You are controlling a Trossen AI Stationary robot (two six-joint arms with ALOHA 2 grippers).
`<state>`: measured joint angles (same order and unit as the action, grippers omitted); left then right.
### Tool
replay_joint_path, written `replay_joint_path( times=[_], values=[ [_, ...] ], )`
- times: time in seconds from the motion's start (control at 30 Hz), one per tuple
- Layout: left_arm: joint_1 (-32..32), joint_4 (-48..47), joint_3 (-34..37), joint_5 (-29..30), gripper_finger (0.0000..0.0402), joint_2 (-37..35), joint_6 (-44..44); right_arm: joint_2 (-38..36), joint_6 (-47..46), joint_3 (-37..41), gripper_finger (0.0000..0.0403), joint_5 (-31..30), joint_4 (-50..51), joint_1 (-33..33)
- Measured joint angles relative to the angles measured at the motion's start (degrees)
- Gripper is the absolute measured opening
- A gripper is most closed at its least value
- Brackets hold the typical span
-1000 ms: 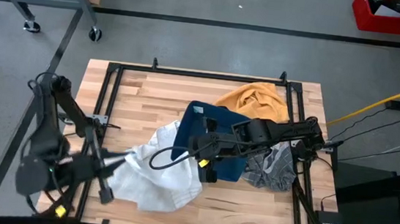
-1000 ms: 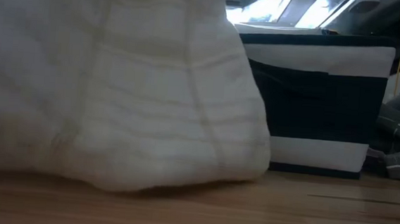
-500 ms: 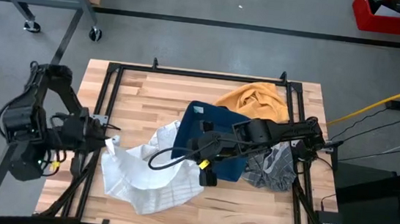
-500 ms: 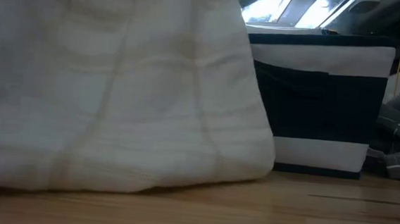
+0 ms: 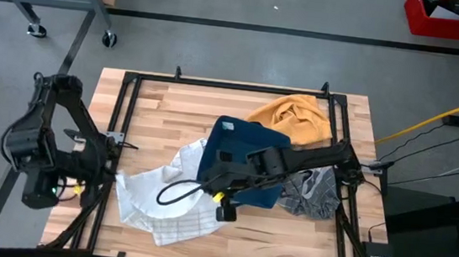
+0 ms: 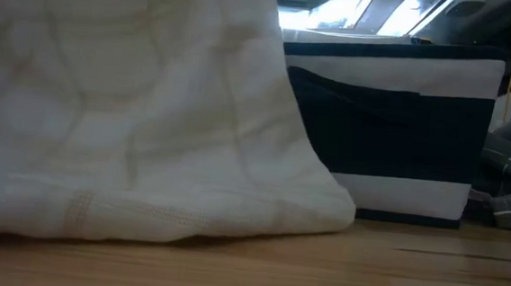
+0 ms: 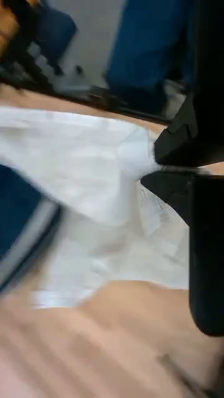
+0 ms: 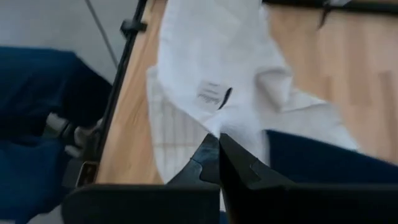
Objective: Fold towel
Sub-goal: Fold the white patterned towel
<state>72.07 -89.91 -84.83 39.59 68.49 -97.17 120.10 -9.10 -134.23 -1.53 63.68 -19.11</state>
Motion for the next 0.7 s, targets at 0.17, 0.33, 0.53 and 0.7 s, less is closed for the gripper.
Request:
replay_joint_path(
  times=[0.17, 0.33, 0.53, 0.7],
  values=[
    [0.0, -0.07, 0.32, -8.75, 0.0, 4.84, -6.24, 3.01, -1.95, 0.0, 0.0, 3.62, 3.42, 0.0],
    [-0.2, -0.06, 0.34, -9.0, 0.0, 10.24, -9.03, 5.95, -2.63, 0.09, 0.0, 3.68, 9.1, 0.02],
    [-1.59, -0.07, 0.34, -12.54, 0.0, 16.17, -9.47, 8.77, -2.67, 0.09, 0.0, 3.68, 9.72, 0.02],
    [-2.59, -0.06, 0.34, -21.8, 0.0, 20.57, -9.45, 11.01, -3.75, 0.09, 0.0, 6.25, 11.07, -0.09]
  ],
)
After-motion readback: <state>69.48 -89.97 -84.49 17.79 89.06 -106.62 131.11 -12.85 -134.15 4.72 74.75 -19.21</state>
